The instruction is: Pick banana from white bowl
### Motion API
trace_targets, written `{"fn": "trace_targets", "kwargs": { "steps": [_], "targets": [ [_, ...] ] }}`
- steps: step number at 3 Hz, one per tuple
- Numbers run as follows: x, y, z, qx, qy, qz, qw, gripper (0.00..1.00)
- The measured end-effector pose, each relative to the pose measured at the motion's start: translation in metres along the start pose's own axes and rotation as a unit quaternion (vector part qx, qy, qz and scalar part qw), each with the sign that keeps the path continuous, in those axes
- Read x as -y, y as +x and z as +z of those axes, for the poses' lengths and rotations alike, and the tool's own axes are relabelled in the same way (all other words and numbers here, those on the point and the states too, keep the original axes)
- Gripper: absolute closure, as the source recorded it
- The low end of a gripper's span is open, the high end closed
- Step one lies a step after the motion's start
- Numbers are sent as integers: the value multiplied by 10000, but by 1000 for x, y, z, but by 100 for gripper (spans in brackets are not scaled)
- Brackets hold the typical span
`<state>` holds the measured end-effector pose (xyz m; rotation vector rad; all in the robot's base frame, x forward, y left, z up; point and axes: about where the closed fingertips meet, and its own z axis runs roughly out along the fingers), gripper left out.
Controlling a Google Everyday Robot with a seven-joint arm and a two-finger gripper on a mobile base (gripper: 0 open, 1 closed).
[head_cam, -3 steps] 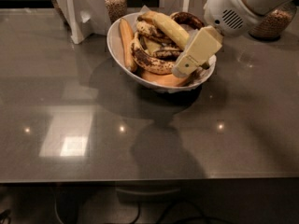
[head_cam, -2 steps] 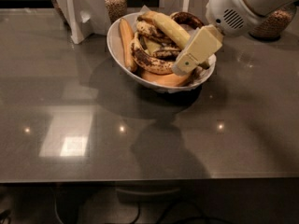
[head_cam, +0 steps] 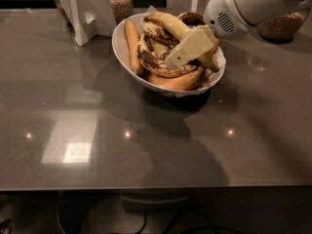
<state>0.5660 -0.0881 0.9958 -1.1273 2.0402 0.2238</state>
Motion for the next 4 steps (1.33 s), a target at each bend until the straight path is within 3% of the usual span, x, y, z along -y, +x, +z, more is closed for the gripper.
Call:
{"fn": "trace_targets", "kwargs": {
  "steps": [2, 4],
  "targets": [
    [4, -8, 42, 254, -142, 297, 9991, 14],
    [15, -12, 51, 289, 24, 384, 9988, 55]
  ]
}}
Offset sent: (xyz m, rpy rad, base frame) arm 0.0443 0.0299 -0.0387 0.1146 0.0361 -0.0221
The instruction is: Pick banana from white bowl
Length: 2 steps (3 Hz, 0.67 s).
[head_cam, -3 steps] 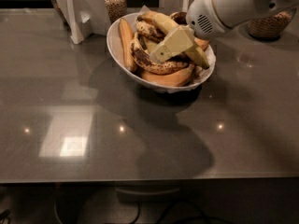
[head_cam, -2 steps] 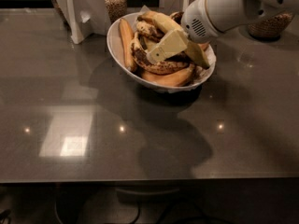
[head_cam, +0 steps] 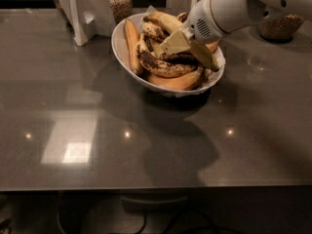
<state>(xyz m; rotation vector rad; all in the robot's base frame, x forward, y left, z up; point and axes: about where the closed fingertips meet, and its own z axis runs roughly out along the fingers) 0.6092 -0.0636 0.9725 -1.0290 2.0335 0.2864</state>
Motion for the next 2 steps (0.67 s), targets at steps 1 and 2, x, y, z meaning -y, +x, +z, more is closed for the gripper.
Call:
{"fn": "trace_targets", "kwargs": {
  "steps": [1, 2],
  "targets": [
    [5, -7, -7, 15, 118, -35, 9999, 79],
    [8, -15, -18, 30, 201, -131, 9997, 99]
  ]
}}
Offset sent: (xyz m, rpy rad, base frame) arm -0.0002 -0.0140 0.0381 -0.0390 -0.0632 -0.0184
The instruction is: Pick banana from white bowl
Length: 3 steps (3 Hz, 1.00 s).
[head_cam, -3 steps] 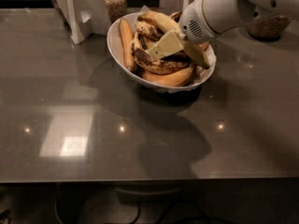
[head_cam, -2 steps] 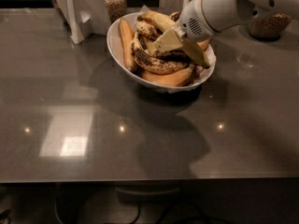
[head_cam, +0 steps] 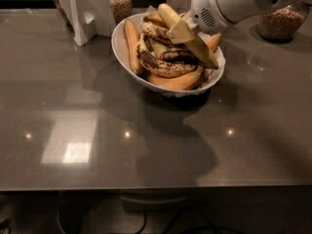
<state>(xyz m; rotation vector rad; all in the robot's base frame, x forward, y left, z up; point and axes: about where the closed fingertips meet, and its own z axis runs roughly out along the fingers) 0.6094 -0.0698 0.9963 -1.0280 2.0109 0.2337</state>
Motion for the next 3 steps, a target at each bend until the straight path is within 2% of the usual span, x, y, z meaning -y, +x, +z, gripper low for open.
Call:
{"fn": "trace_targets", "kwargs": {
  "steps": [1, 2, 3],
  "targets": [
    [1, -6, -14, -8, 1, -128, 9999, 100],
    [-3, -9, -37, -101, -156, -288, 9994, 100],
    [-14, 6, -61, -323, -406, -349, 9980, 100]
  ]
}}
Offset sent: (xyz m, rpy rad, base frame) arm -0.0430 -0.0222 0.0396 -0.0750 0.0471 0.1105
